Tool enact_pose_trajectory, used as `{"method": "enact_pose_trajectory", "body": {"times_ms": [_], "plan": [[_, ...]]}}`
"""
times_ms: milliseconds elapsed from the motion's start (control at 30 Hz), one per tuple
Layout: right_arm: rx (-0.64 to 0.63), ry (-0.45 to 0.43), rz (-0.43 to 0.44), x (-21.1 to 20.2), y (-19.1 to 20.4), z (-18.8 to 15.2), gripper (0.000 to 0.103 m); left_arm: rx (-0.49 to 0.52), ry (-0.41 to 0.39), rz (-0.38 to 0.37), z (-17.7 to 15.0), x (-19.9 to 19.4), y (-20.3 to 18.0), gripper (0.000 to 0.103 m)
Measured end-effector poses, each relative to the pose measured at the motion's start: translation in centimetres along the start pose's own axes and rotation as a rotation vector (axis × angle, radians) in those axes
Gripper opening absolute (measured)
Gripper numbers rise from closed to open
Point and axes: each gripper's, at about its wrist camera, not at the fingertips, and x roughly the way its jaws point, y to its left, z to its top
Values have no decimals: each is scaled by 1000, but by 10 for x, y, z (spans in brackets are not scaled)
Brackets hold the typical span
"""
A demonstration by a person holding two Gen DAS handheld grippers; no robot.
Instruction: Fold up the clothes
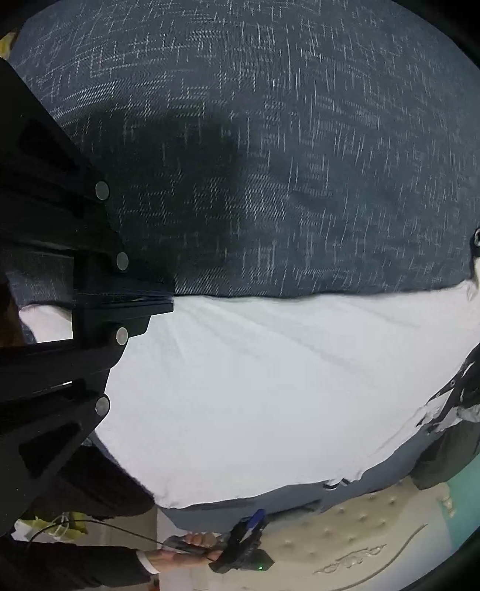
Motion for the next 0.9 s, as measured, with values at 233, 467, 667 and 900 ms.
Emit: {"method": "enact_pose_trajectory", "body": {"times_ms": [233, 467, 667, 900], "plan": [[10, 3, 2, -1, -4, -2, 36, -11, 15, -8, -8, -4, 2, 13], [16, 7, 4, 1, -5, -4, 36, 1, 39, -22, -19, -3, 8, 18], [13, 8, 8, 2, -1, -4, 36, 24, 48, -31, -28, -11, 22, 2], [7, 7, 12, 2, 2, -3, 36, 16, 24, -2, -17, -5, 19, 2]]}}
